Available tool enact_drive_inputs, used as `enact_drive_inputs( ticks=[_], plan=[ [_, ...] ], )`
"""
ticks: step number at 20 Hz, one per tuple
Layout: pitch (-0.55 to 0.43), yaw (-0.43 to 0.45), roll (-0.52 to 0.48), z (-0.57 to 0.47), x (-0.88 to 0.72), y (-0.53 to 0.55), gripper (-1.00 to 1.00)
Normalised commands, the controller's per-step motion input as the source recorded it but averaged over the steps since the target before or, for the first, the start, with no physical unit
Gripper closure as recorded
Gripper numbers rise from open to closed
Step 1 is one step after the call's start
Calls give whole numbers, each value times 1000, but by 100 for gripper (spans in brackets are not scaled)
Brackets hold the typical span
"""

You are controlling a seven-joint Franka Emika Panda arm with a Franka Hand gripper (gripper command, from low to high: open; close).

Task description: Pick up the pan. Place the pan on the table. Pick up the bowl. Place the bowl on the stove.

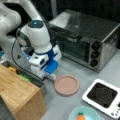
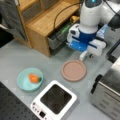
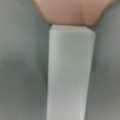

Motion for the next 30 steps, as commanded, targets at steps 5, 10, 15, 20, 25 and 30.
enact_drive_inputs(
  ticks=[5,10,15,20,25,30],
  plan=[
    [343,-24,47,574,414,37,-100],
    [390,-30,70,548,515,86,-100],
    [374,-29,90,393,539,120,-100],
    [400,-37,94,326,574,119,-100],
    [421,-42,100,387,648,60,-100],
    [434,-36,104,384,631,-1,-100]
  ],
)
